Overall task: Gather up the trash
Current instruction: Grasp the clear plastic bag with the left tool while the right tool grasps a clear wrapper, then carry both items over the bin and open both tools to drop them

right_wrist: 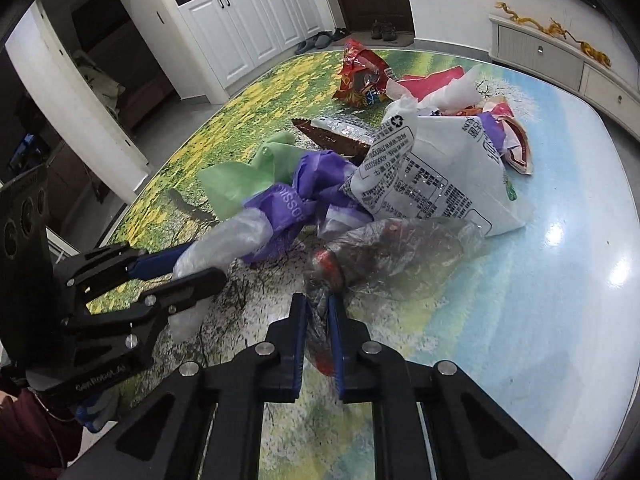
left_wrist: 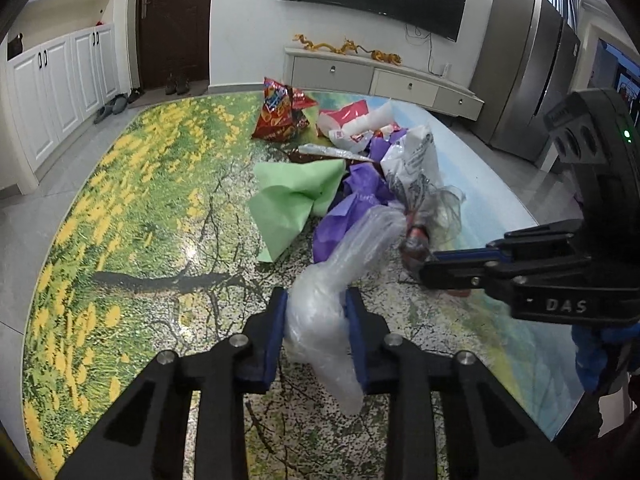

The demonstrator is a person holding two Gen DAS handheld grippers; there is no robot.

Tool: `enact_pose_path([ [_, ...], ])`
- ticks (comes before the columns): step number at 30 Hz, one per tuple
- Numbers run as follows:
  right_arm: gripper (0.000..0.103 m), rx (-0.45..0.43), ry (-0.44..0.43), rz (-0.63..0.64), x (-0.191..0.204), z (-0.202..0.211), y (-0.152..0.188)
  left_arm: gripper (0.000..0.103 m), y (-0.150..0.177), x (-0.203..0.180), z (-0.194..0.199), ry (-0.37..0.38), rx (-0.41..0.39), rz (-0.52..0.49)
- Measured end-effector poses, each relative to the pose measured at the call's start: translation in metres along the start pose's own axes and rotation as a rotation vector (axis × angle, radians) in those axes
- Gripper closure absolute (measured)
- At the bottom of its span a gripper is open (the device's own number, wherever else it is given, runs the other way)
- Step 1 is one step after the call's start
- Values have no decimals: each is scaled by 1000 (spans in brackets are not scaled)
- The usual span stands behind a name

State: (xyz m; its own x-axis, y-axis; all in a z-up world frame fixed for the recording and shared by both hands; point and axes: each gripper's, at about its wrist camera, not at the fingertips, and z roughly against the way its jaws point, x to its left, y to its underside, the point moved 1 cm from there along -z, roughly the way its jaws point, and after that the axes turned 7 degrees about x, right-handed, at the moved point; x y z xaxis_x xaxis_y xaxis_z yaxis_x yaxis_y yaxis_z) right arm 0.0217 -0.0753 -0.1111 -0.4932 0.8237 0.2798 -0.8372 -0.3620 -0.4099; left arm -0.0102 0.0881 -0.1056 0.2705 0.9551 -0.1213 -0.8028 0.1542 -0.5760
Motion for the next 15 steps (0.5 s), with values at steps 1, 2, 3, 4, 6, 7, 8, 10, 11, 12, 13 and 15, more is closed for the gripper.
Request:
enact_pose_path([
  [1, 93, -9, -15, 1, 0, 5, 3, 76, 0, -1, 3, -3, -6, -2],
  [2, 93, -20, -32, 7, -1, 10, 6, 76, 0, -1, 6, -6, -9, -2],
  [3, 93, -28, -44, 8, 0, 13, 7, 76, 0, -2, 8, -8, -12, -2],
  [4, 94, -40, -60, 11, 0, 20, 9, 76, 0, -2, 12, -12, -16, 1],
  [6, 94, -64, -79, 18, 1, 31, 15, 76, -2, -2, 17, -14, -23, 8],
  [7, 94, -86, -97, 29, 0, 38, 18, 76, -5, -3, 22, -15, -28, 10],
  [8, 94, -103, -101, 29, -2, 46, 21, 76, -7, -5, 25, -16, -34, 8],
  [10, 94, -138, -98, 18, -8, 60, 25, 76, -15, -13, 31, -14, -46, -5],
  [11, 94, -157, -98, 6, -14, 67, 27, 76, -22, -19, 35, -3, -51, -14],
  [12, 94, -178, -96, -11, -21, 75, 28, 76, -27, -24, 37, 6, -56, -22],
  [13, 94, -201, -90, -30, -31, 84, 30, 76, -36, -33, 39, 17, -61, -38],
  [15, 94, -243, -70, -70, -50, 102, 34, 76, -51, -50, 40, 36, -66, -67],
])
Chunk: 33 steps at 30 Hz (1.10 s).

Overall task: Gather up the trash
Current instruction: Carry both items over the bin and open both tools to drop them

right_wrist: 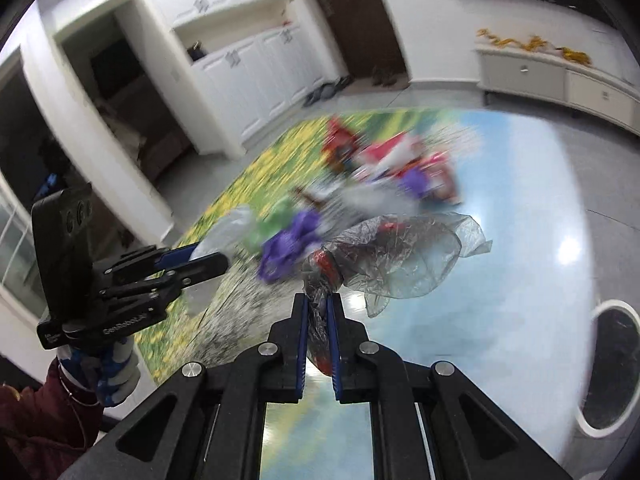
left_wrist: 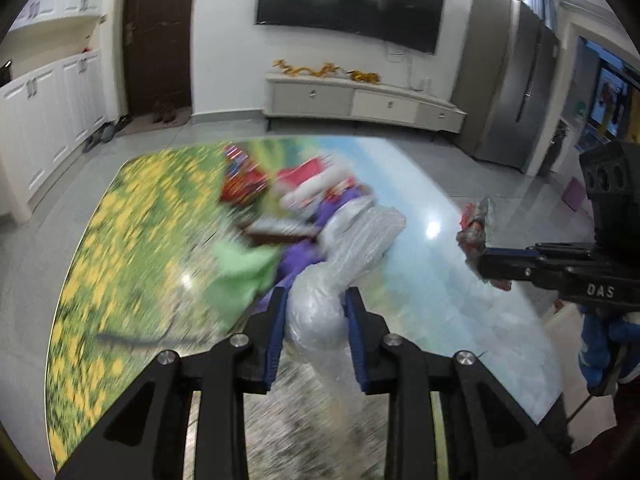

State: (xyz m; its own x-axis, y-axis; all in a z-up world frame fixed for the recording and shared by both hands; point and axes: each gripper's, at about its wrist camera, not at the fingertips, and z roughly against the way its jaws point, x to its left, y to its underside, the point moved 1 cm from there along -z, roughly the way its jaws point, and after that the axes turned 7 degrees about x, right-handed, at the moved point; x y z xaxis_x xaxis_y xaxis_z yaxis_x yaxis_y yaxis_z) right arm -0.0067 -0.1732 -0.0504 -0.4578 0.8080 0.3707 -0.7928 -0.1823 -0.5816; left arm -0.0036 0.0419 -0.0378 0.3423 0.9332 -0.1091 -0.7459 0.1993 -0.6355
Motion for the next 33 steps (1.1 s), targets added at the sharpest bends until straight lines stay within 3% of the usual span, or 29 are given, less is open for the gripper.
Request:
enact_pose_path([
  [7, 94, -150, 173, -168, -96, 86, 7, 76, -71, -82, -23, 136, 23, -93],
  [9, 94, -162, 262, -246, -129, 105, 16, 76, -90, -113, -37, 158, 41, -132],
  [14, 94, -132, 352, -375, -201, 124, 45, 75, -128, -192, -93, 231, 131, -206],
  [24, 93, -23, 331, -606, -333, 82, 103, 75, -158, -310, -229, 278, 342, -272],
  [33, 92, 61, 286, -717, -392, 46, 126, 74, -145, -363, -302, 289, 460, -256],
])
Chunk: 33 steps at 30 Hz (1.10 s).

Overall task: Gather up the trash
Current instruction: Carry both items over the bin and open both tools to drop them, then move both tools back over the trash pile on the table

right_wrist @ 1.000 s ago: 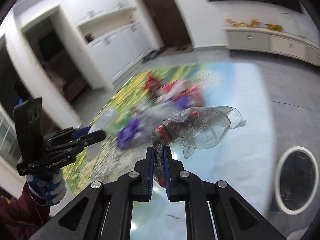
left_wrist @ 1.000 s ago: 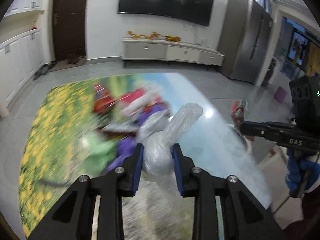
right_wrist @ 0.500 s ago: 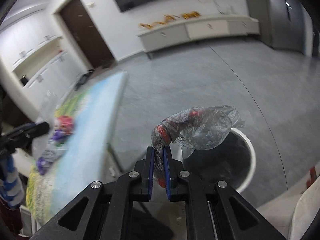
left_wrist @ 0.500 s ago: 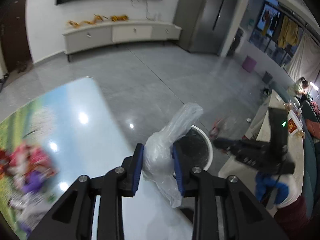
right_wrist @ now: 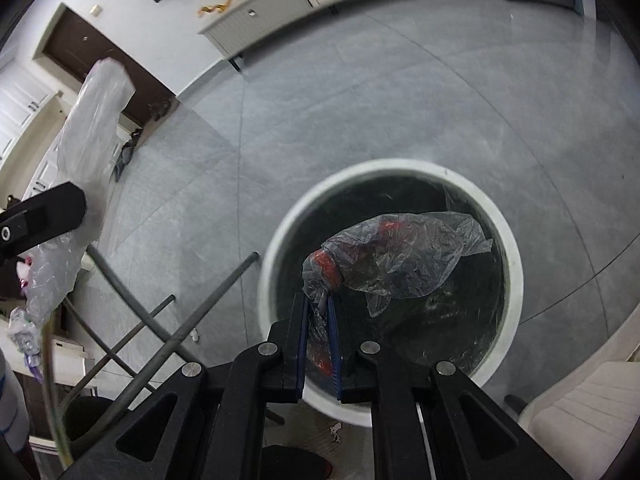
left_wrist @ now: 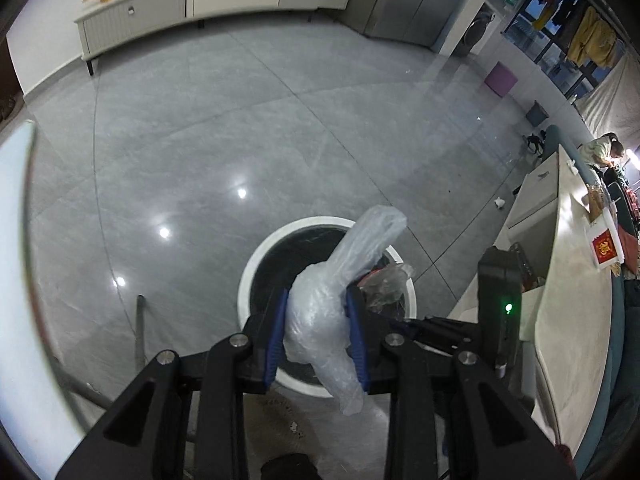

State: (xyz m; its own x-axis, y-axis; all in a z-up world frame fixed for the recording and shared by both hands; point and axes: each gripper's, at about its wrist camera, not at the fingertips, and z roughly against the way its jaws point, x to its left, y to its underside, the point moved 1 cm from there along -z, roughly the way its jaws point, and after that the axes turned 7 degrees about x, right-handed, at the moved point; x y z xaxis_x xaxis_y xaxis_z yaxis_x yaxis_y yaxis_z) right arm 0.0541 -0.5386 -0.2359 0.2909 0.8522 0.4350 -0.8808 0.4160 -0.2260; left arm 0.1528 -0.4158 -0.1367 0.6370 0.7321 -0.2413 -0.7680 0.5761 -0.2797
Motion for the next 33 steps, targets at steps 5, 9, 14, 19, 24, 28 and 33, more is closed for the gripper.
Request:
enact_pose_path([
  [5, 90, 20, 13, -45, -14, -15, -5, 67, -9, -2, -31, 56, 58, 43],
  [9, 61, 20, 41, -75, -25, -20, -4, 48, -12, -3, -39, 83, 59, 73],
  [14, 60, 7, 67, -83, -25, -15, 4, 48, -10, -9, -34, 79, 40, 62],
  [19, 60, -30, 91, -76, -16, 4, 10, 48, -2, -15, 0, 43, -43, 39],
  [24, 60, -100, 94, -48, 8, 39, 22, 48, 11, -20, 50, 19, -166, 23],
  [28, 60, -178, 83, 3, 41, 80, 30, 48, 28, -25, 95, -11, -222, -20],
  [33, 60, -292, 65, 94, 94, 136, 38, 48, 57, -20, 154, -48, -331, -53],
])
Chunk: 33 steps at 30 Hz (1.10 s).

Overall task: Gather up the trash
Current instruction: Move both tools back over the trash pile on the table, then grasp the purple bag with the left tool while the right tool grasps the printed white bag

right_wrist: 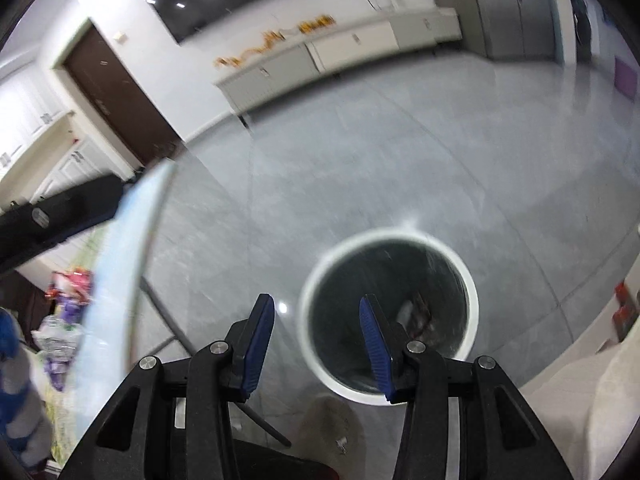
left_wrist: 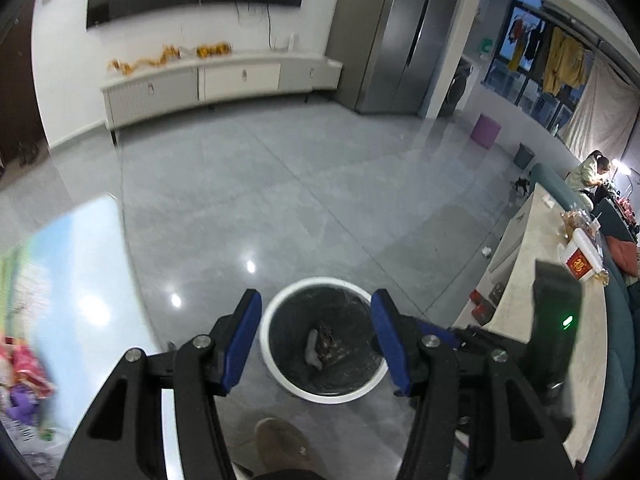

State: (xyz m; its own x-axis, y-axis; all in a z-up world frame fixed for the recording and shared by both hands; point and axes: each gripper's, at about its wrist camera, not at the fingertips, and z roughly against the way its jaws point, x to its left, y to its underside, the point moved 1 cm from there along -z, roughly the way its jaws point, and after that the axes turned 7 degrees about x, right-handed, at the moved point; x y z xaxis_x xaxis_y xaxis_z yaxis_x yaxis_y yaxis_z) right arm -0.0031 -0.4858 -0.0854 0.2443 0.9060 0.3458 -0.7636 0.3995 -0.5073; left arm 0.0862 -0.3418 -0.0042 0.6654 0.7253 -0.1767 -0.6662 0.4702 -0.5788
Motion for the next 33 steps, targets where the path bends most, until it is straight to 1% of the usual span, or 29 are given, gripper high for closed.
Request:
enact_pose_path([
  [3, 60, -65, -20, 59, 33, 30, -7, 48, 10, 11, 44, -21, -78, -5],
  [8, 60, -143, -64, 160, 90, 69, -10, 48, 33, 36, 95, -66, -157, 24],
  [12, 60, -171, -97, 232, 132, 83, -6, 48, 62, 68, 127, -114, -194, 64],
  [16, 60, -166, -119, 295, 167, 81, -3, 48, 100, 104, 149, -152, -209, 98],
  [20, 59, -130, -146, 355, 202, 63, 1, 48, 148, 153, 170, -196, -203, 146],
  [24, 56, -52, -196, 417, 237, 31, 10, 48, 198, 196, 181, -239, -163, 190],
  [26, 54, -12, -211, 453, 256, 20, 20, 48, 215, 215, 181, -245, -136, 210],
  [28, 54, 37, -234, 493, 276, 0, 26, 48, 232, 232, 179, -254, -108, 235],
  [30, 53, 81, -253, 526, 290, -18, 34, 48, 241, 242, 175, -253, -90, 252],
  [33, 52, 143, -283, 571, 309, -45, 44, 48, 246, 252, 166, -231, -69, 264],
])
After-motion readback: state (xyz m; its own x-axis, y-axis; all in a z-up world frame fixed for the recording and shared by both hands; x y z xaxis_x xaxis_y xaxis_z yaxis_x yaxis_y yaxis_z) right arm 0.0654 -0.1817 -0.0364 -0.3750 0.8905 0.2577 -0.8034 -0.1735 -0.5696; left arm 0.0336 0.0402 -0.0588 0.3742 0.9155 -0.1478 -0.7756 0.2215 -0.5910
